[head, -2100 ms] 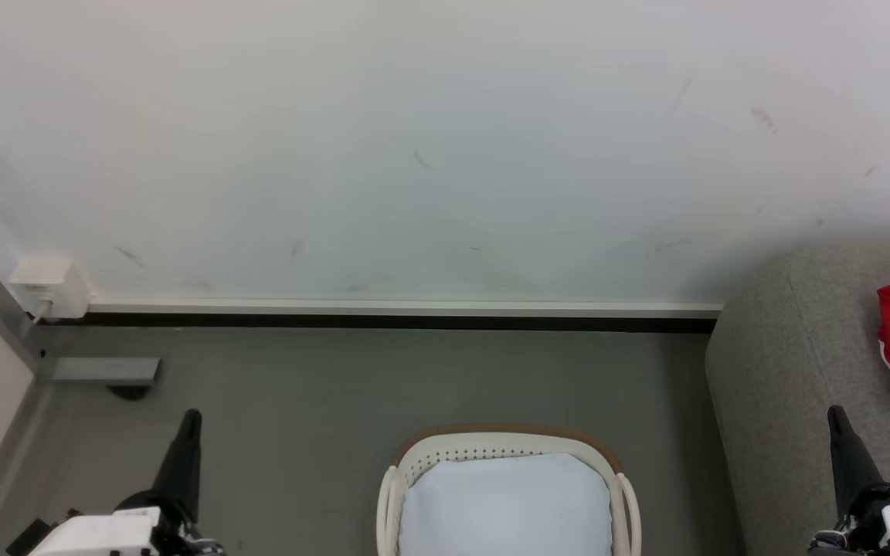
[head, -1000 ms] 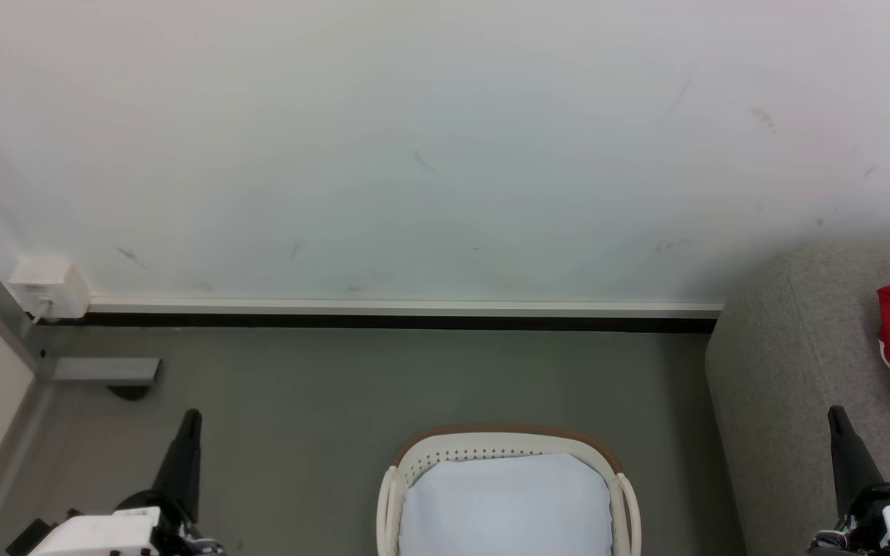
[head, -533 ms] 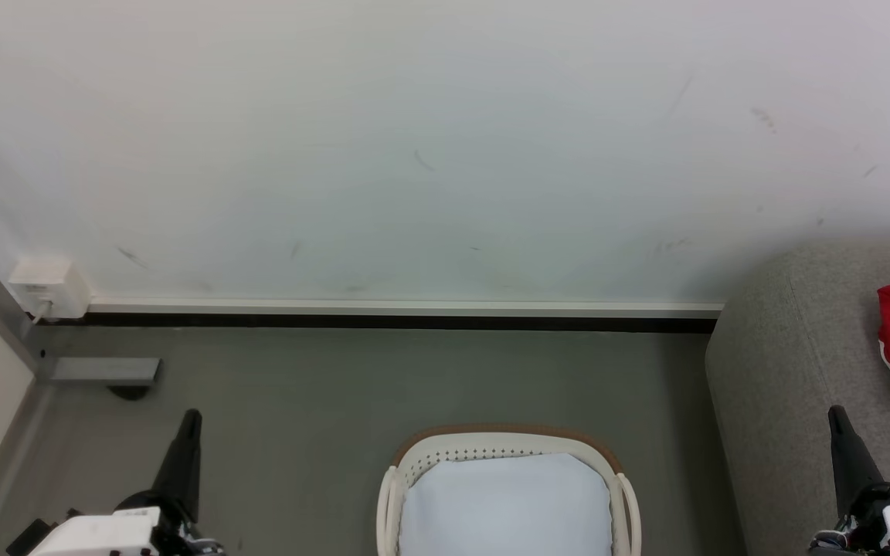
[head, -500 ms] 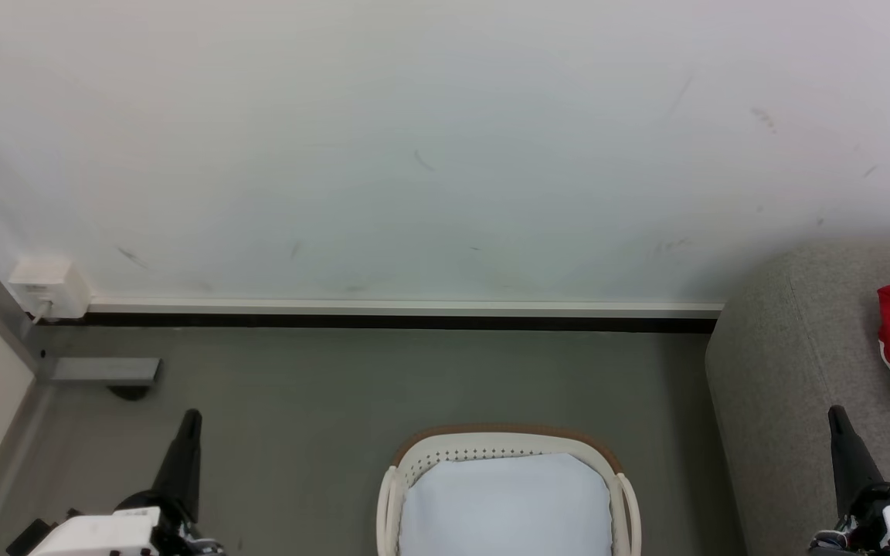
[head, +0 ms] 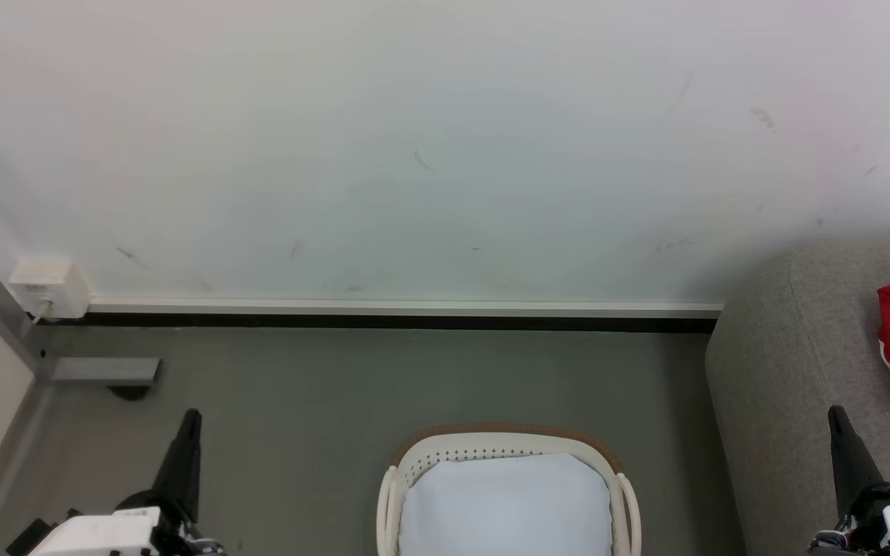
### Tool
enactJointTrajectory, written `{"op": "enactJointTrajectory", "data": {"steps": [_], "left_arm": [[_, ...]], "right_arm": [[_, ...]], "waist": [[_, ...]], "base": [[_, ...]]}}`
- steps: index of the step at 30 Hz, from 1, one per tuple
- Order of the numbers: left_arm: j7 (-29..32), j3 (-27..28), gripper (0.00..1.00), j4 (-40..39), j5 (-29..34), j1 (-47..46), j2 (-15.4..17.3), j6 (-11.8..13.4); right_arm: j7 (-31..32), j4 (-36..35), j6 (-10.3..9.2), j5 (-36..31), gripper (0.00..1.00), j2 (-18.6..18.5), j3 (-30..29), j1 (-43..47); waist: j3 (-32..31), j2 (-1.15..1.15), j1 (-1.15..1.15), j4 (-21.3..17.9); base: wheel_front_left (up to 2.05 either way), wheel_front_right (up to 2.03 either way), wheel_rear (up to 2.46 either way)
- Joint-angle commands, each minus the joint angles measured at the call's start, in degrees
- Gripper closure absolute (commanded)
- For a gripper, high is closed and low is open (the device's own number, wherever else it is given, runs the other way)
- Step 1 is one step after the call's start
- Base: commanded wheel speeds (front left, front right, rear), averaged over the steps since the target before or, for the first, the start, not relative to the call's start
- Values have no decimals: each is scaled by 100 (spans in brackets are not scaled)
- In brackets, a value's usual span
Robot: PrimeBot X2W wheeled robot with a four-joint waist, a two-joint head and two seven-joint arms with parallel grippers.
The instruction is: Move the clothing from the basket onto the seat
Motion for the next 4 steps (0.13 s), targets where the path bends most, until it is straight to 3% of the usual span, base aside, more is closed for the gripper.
{"op": "enactJointTrajectory", "data": {"steps": [1, 4], "left_arm": [[28, 12, 100, -21, -69, -34, 12, -8], [28, 12, 100, -21, -69, -34, 12, -7]], "right_arm": [[6, 7, -12, -15, 100, -15, -19, -43], [8, 7, -12, -17, 100, -13, -20, -44]], "waist": [[0, 0, 0, 0], [0, 0, 0, 0]], "base": [[0, 0, 0], [0, 0, 0]]}}
